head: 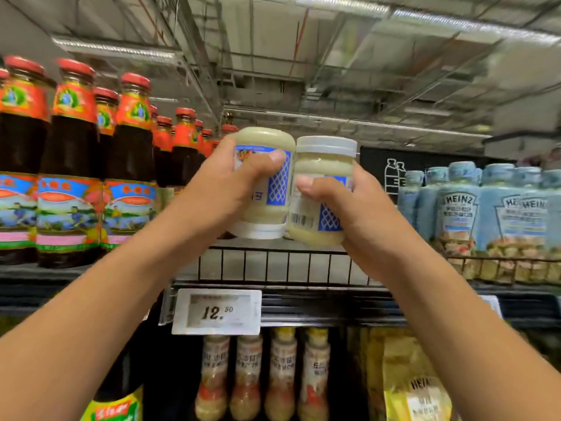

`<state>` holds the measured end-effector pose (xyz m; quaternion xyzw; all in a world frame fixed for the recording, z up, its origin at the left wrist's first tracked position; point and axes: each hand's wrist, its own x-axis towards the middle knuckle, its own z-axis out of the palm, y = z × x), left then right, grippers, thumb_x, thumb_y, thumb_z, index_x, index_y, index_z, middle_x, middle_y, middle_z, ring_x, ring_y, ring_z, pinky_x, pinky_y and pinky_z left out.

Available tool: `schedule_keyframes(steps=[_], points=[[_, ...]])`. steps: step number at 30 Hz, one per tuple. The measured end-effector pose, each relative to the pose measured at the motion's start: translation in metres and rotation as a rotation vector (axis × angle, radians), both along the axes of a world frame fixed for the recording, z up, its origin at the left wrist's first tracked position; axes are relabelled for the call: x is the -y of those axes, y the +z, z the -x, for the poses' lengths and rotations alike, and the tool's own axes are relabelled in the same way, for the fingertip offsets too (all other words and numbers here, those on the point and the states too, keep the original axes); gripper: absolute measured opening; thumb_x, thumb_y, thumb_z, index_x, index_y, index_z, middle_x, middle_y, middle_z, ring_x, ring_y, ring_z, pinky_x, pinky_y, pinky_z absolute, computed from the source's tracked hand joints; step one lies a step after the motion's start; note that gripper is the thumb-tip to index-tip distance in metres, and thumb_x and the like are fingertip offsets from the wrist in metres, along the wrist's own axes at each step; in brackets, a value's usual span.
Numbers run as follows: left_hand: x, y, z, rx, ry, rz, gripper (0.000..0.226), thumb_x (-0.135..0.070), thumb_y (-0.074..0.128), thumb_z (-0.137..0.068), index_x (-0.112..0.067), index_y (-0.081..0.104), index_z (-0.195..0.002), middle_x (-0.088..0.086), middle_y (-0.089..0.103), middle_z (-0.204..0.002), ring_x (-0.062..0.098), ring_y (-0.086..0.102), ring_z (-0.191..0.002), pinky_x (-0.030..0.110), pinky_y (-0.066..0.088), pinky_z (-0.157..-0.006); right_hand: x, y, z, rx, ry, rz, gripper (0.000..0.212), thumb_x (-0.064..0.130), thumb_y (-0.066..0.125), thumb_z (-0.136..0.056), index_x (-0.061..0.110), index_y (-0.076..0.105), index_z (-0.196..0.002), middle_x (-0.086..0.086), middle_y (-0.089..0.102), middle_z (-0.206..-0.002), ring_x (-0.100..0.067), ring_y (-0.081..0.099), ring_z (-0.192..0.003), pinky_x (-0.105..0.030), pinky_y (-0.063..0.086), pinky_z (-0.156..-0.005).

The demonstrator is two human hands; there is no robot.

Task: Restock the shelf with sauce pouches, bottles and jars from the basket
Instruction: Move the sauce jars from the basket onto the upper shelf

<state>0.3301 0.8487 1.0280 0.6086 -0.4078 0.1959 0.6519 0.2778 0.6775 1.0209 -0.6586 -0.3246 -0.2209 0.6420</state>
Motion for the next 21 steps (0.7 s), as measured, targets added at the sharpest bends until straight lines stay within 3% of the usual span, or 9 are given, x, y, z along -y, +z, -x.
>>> schedule_keyframes(steps=[2, 4, 6, 8, 11, 14, 17, 21], points=[[0.008, 0.008, -0.012, 0.028, -0.015, -0.065, 0.051, -0.038, 0.071, -0.079, -0.016, 0.059, -0.123, 0.005, 0.073, -0.113, 0.02, 0.071, -0.103, 0.042, 0.057, -0.089, 0.014, 0.008, -0.008, -0.02, -0.025, 0.057, 0.055, 0.025, 0.072, -0.075, 0.008, 0.06, -0.127, -0.01, 0.074, -0.113, -0.026, 0.072, -0.101, -0.041, 0.06, -0.079], [0.012, 0.012, -0.023, 0.065, 0.008, -0.143, 0.037, -0.041, 0.07, -0.081, -0.025, 0.064, -0.114, -0.006, 0.075, -0.104, 0.01, 0.071, -0.097, 0.026, 0.056, -0.079, 0.028, 0.014, -0.018, -0.063, -0.033, 0.13, 0.053, 0.025, 0.07, -0.08, 0.008, 0.061, -0.129, -0.012, 0.073, -0.118, -0.03, 0.071, -0.108, -0.042, 0.06, -0.08], [0.012, 0.014, -0.033, 0.101, 0.107, -0.223, 0.047, -0.057, 0.074, -0.07, -0.032, 0.063, -0.108, -0.016, 0.074, -0.098, 0.0, 0.069, -0.091, 0.015, 0.053, -0.072, 0.04, 0.018, -0.03, -0.104, -0.057, 0.21, 0.048, 0.024, 0.071, -0.08, 0.01, 0.064, -0.126, -0.01, 0.073, -0.118, -0.027, 0.071, -0.108, -0.04, 0.059, -0.082], [0.009, 0.015, -0.044, 0.112, 0.236, -0.332, 0.065, -0.071, 0.075, -0.056, -0.035, 0.062, -0.108, -0.017, 0.073, -0.098, -0.001, 0.069, -0.089, 0.019, 0.056, -0.073, 0.05, 0.02, -0.041, -0.146, -0.116, 0.3, 0.047, 0.027, 0.075, -0.076, 0.014, 0.069, -0.12, -0.005, 0.075, -0.114, -0.022, 0.072, -0.105, -0.039, 0.058, -0.086], [0.008, 0.015, -0.055, 0.1, 0.283, -0.499, 0.071, -0.074, 0.079, -0.048, -0.038, 0.064, -0.108, -0.015, 0.073, -0.097, 0.005, 0.07, -0.089, 0.031, 0.06, -0.081, 0.059, 0.017, -0.057, -0.216, -0.191, 0.408, 0.048, 0.027, 0.082, -0.067, 0.016, 0.073, -0.113, -0.002, 0.077, -0.109, -0.016, 0.072, -0.098, -0.039, 0.051, -0.085], [0.009, 0.017, -0.058, 0.09, 0.266, -0.651, 0.061, -0.07, 0.083, -0.047, -0.046, 0.066, -0.101, -0.019, 0.071, -0.094, 0.005, 0.07, -0.082, 0.022, 0.059, -0.067, 0.06, 0.015, -0.069, -0.256, -0.227, 0.471, 0.044, 0.022, 0.09, -0.062, 0.02, 0.077, -0.104, 0.001, 0.078, -0.099, -0.009, 0.068, -0.082, -0.03, 0.043, -0.069], [0.008, 0.021, -0.061, 0.043, 0.241, -0.748, 0.061, -0.061, 0.088, -0.049, -0.039, 0.069, -0.102, -0.012, 0.074, -0.093, 0.005, 0.071, -0.079, 0.019, 0.055, -0.062, 0.06, 0.014, -0.076, -0.292, -0.24, 0.506, 0.064, 0.027, 0.094, -0.053, 0.013, 0.072, -0.111, 0.0, 0.076, -0.091, -0.009, 0.067, -0.076, -0.025, 0.041, -0.056], [0.008, 0.022, -0.066, -0.054, 0.204, -0.762, 0.066, -0.052, 0.089, -0.045, -0.026, 0.07, -0.102, -0.003, 0.074, -0.085, 0.007, 0.071, -0.07, 0.019, 0.052, -0.055, 0.061, 0.011, -0.079, -0.283, -0.224, 0.562, 0.042, 0.024, 0.092, -0.058, 0.023, 0.068, -0.092, 0.006, 0.073, -0.077, -0.008, 0.068, -0.071, -0.023, 0.047, -0.052]])
